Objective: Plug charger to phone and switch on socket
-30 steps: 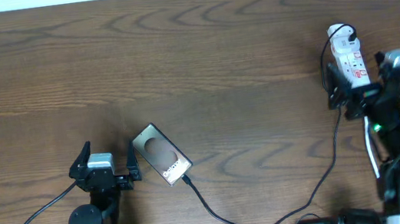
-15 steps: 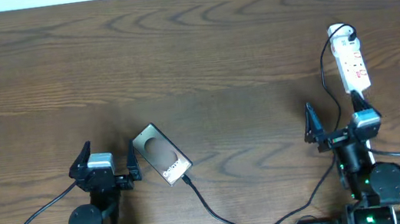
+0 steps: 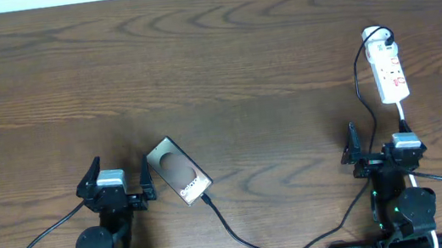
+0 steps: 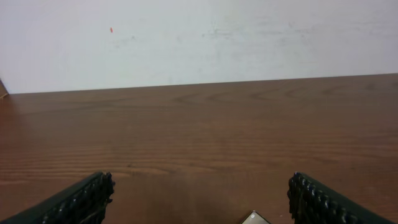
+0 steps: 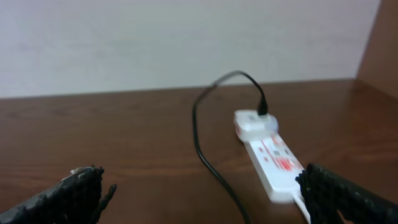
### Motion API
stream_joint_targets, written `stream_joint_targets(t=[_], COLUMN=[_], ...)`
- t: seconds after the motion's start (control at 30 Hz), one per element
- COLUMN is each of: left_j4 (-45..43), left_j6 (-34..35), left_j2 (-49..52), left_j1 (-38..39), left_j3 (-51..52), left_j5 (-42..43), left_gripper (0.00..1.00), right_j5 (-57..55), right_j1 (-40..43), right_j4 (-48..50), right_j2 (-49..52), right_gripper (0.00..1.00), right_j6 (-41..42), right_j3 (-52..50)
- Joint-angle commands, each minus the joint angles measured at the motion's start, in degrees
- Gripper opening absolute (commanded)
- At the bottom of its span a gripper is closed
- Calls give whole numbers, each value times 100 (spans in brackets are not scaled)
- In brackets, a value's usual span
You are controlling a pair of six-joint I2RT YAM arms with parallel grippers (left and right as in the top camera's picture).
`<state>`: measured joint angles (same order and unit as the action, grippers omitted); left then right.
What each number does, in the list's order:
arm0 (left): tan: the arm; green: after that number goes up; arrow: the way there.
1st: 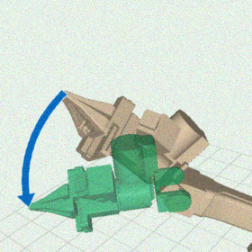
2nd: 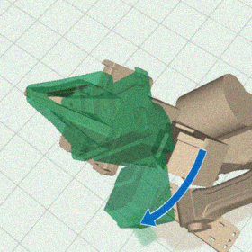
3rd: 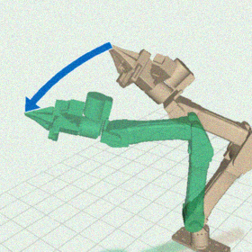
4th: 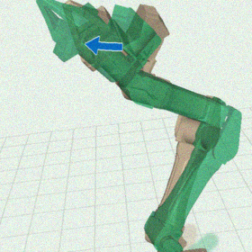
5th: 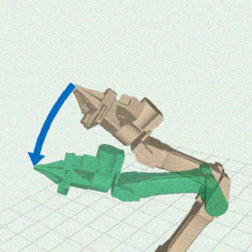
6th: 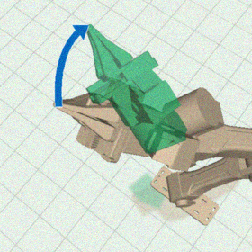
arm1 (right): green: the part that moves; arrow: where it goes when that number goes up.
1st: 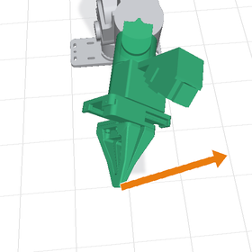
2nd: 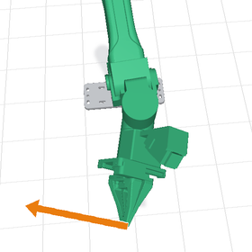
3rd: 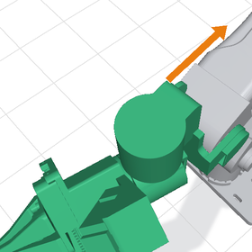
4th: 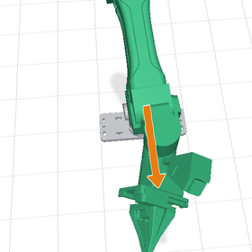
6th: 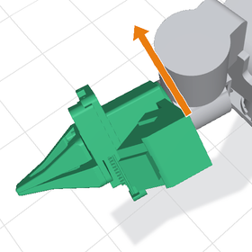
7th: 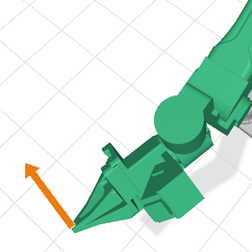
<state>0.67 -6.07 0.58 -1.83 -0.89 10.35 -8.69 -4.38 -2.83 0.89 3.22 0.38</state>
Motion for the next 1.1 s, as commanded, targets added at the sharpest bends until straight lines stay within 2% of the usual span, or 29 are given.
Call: stream_joint_targets(t=[0.0, 0.33, 1.07], left_j4=[251, 251, 251], left_j6=[-33, -33, -33], left_j2=[-35, -35, -35], left_j1=[-24, -24, -24], left_j3=[66, 66, 66], left_j5=[92, 92, 92], left_gripper=[92, 92, 92], right_j5=[-341, -229, -170], right_j1=[-55, -55, -55], right_j4=[-28, -44, -42], right_j2=[-61, -61, -61], right_gripper=[99, 99, 99], right_j6=[-57, -538, -544], right_j3=[-7, -7, -7])
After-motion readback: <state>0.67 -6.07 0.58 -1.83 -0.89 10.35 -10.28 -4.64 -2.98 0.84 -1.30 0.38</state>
